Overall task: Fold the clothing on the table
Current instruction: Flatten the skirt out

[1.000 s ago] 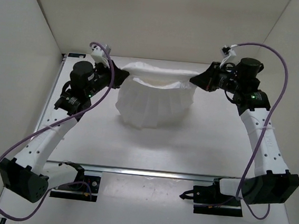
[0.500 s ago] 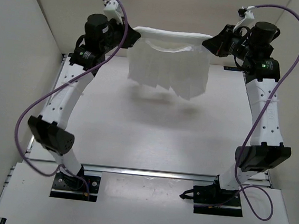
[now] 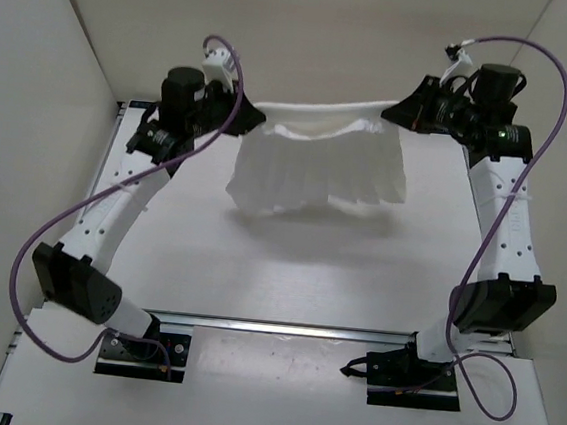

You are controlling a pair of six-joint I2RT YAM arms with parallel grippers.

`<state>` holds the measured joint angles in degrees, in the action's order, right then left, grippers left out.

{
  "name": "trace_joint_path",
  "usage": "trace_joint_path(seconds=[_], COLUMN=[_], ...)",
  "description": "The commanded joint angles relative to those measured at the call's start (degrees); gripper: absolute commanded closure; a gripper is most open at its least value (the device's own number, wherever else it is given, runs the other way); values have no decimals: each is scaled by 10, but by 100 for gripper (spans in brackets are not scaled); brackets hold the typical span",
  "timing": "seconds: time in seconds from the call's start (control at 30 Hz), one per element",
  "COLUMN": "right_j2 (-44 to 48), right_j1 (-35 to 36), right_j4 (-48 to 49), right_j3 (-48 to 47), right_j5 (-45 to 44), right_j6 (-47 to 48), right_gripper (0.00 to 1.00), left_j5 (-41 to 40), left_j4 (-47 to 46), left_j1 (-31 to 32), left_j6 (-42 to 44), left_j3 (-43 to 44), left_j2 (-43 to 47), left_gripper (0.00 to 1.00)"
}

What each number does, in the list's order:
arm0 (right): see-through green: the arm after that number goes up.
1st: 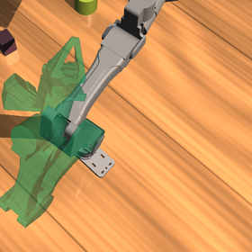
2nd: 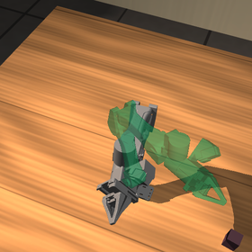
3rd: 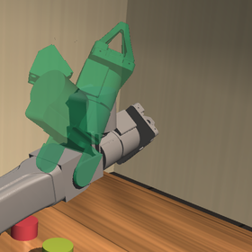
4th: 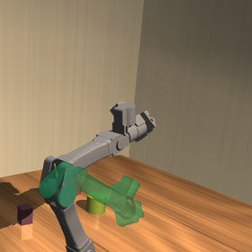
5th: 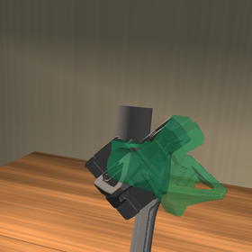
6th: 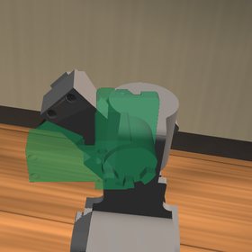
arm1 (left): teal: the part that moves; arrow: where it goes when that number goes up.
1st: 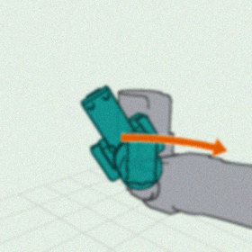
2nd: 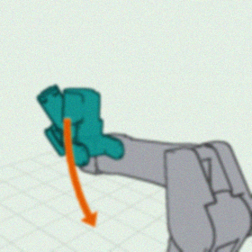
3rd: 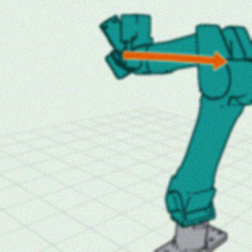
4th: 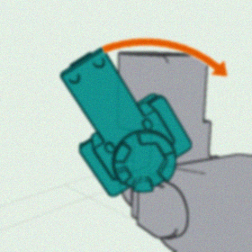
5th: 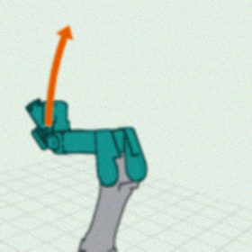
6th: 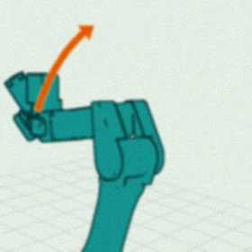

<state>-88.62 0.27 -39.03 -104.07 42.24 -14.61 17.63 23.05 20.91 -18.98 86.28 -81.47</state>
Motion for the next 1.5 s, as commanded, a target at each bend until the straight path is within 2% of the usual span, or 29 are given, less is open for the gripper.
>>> trace_joint_path(seconds=[0.0, 0.03, 0.07, 0.13, 0.2, 0.3, 0.47, 0.57, 0.63, 0.67, 0.77, 0.87, 0.97, 1.03, 1.17, 1.23, 1.27, 1.33, 1.37, 1.4, 1.43, 1.47], right_j2=[-47, -78, -95, -165, -194, -189, -108, -57, -23, 4, 73, 142, 172, 151, 73, 31, 17, -52, -88, -106, -138, -166], right_j1=[-74, -77, -83, -92, -106, -107, -89, -72, -42, -33, 17, 39, 35, 31, 7, -2, -17, -25, -27, -26, -25, -24], right_j4=[76, 83, 85, 85, 90, 96, 80, 60, 44, 40, 31, 82, 115, 115, 139, 162, 171, 158, 139, 115, 106, 87], right_j3=[-151, -173, -218, -298, -368, -356, -227, -115, -8, 37, 149, 255, 305, 293, 244, 196, 178, 64, 28, -48, -134, -174], right_j5=[-63, -59, -41, -23, 0, -5, -66, -87, -118, -138, -166, -139, -121, -124, -84, -56, -52, -53, -55, -59, -67, -70], right_j6=[-12, -14, -29, -55, -84, -64, 4, 34, 59, 73, 71, 43, 19, 22, 46, 36, 35, 44, 47, 57, 64, 64], right_gripper=[100, 100, 100, 100, 100, 100, 100, 100, 100, 100, 100, 100, 100, 100, 100, 100, 99, 100, 100, 100, 100, 100], left_j5=[-90, -87, -88, -82, -73, -69, -91, -92, -104, -125, -172, -193, -164, -148, -100, -85, -75, -63, -53, -50, -47, -46], left_j4=[-6, 5, 11, 10, -23, -42, -38, -30, -23, -9, 30, 46, 21, 3, -59, -78, -85, -78, -61, -33, -23, -1], left_j1=[-96, -100, -102, -118, -131, -140, -118, -105, -94, -84, -53, -55, -89, -96, -94, -95, -96, -104, -103, -105, -107, -110], left_j6=[3, 1, 1, -15, -50, -42, 19, 29, 48, 63, 83, 59, 19, 10, -3, -14, -15, -15, -13, -14, -12, -11], left_j3=[161, 202, 281, 359, 373, 352, 260, 171, 82, 64, -31, -122, -171, -179, -155, -119, -77, 13, 91, 181, 228, 311], left_j2=[-66, -109, -134, -193, -200, -186, -139, -81, -42, -14, 69, 148, 191, 182, 92, 13, -8, -105, -153, -176, -218, -249], left_gripper=[100, 100, 100, 100, 100, 100, 100, 100, 100, 100, 100, 100, 100, 100, 100, 100, 100, 100, 100, 100, 100, 100])
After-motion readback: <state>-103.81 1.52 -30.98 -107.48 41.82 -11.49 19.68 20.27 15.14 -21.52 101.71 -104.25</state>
